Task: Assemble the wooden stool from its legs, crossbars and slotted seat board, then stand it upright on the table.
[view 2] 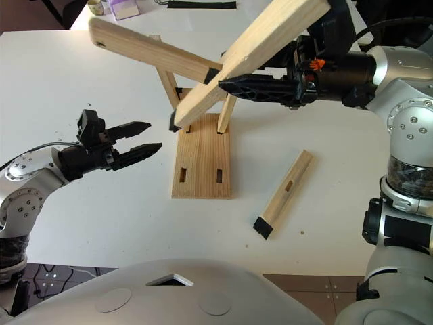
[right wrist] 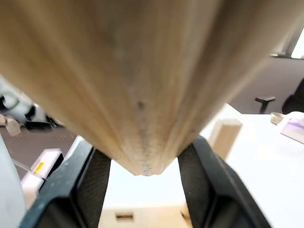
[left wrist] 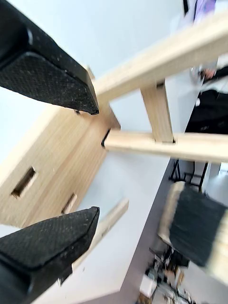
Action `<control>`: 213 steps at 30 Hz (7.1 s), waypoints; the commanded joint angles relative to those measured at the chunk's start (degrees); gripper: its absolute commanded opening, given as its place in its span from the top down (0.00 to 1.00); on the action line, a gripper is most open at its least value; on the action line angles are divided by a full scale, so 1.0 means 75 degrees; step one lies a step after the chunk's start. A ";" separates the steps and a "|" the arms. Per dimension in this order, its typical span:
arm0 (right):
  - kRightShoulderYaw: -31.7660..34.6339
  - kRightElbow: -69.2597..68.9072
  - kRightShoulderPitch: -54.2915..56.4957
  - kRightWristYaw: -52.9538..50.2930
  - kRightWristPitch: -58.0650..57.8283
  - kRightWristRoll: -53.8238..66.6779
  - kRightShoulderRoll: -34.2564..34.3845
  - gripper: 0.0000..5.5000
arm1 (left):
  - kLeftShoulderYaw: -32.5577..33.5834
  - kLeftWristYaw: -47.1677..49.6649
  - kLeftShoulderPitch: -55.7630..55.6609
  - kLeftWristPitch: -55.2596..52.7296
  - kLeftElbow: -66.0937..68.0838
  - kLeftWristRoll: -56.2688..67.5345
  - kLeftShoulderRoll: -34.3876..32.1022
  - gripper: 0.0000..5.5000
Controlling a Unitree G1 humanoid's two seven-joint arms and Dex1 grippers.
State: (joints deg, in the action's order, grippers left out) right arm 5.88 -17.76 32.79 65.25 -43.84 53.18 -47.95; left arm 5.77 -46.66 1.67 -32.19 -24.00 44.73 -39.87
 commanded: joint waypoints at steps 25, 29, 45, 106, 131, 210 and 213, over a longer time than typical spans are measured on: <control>-0.1179 -0.0269 -0.2643 0.1411 0.2166 -0.2680 -0.0704 0.63 | 0.0283 -0.0191 0.0318 0.0554 0.0808 -0.1000 0.0136 0.34; -0.1163 -0.0338 -0.2639 0.1496 0.2106 -0.2633 -0.0806 0.63 | 0.0323 -0.0116 0.0365 0.0568 0.0781 -0.1026 0.0194 0.34; -0.1357 -0.0498 -0.3198 0.1276 0.2207 -0.2989 -0.0923 0.63 | 0.0440 0.0011 0.0455 0.0563 0.0735 -0.1151 0.0343 0.34; 0.1571 -0.2532 -0.6303 -0.0897 -0.1482 -0.4048 -0.1677 0.36 | 0.0529 0.1021 0.3065 0.1153 -0.0535 -0.2082 0.1469 0.34; -0.0839 -0.0881 -0.5021 -1.2511 -0.3190 0.7741 -0.1828 0.21 | 0.0122 0.1320 0.2695 0.0902 -0.0711 -0.2274 0.1220 0.34; -0.1578 -0.0013 -0.4270 -0.6562 -0.2181 -0.4777 -0.0201 0.21 | -0.0158 0.1060 0.1823 0.1156 0.0098 -0.2792 0.1307 0.34; -0.1108 0.0260 -0.4093 -0.6530 -0.2515 -0.4464 0.0488 0.21 | -0.0165 0.1093 0.1773 0.1148 0.0109 -0.2770 0.1340 0.34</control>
State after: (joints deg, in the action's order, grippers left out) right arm -4.24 -18.09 1.77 15.88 -59.84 17.93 -48.42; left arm 4.70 -38.79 15.21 -23.03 -22.80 23.59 -29.89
